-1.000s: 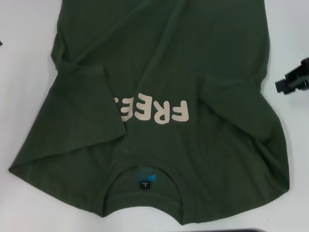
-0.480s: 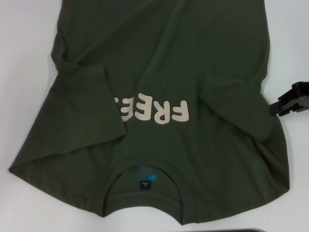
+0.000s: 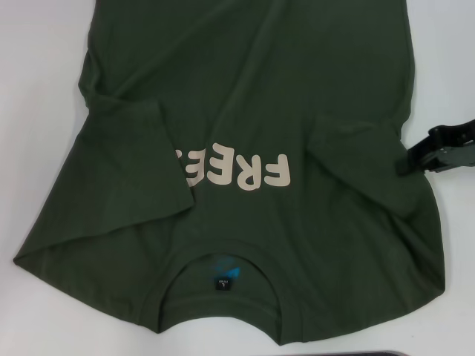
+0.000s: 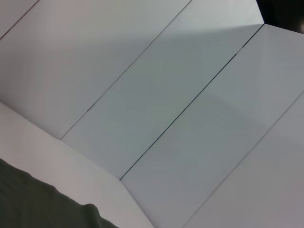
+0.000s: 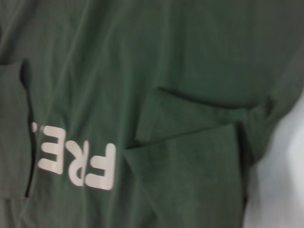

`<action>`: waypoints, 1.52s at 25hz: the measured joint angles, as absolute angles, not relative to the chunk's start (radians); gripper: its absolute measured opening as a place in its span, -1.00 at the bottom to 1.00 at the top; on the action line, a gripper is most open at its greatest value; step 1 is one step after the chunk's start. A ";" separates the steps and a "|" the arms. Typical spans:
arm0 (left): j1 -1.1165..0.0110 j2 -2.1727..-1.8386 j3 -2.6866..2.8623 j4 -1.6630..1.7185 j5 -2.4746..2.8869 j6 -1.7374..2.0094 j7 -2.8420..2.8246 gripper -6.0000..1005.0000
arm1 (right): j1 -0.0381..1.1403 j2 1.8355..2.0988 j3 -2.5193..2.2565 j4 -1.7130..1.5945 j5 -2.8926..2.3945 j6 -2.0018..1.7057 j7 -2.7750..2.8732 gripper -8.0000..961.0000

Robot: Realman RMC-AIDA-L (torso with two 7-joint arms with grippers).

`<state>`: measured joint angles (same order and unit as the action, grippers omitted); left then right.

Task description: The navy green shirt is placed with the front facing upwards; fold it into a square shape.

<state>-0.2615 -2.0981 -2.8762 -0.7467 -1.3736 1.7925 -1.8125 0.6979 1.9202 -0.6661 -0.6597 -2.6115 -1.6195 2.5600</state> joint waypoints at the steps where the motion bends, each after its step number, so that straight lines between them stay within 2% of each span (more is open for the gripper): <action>1: -0.261 -2.098 -2.876 -0.747 -1.374 1.791 -1.812 0.89 | 0.698 1.922 -0.668 -0.660 -2.601 -1.621 2.559 -0.34; 23: -0.259 -2.098 -2.876 -0.748 -1.374 1.784 -1.809 0.89 | 0.771 1.979 -0.703 -0.565 -2.456 -1.690 2.441 -0.27; 27: -0.255 -2.095 -2.876 -0.751 -1.379 1.784 -1.812 0.89 | 0.770 1.976 -0.698 -0.572 -2.429 -1.712 2.402 -0.26; 33: -0.252 -2.088 -2.876 -0.748 -1.380 1.784 -1.815 0.89 | 0.713 1.944 -0.684 -0.578 -2.207 -1.736 2.206 -0.24; 38: -0.256 -2.080 -2.870 -0.753 -1.379 1.809 -1.813 0.89 | 0.622 1.945 -0.657 -0.579 -2.001 -1.752 1.897 -0.23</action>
<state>-0.2560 -2.0800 -2.8704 -0.7528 -1.3790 1.8092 -1.8133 0.6219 1.9448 -0.6569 -0.5789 -2.0007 -1.7520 1.8973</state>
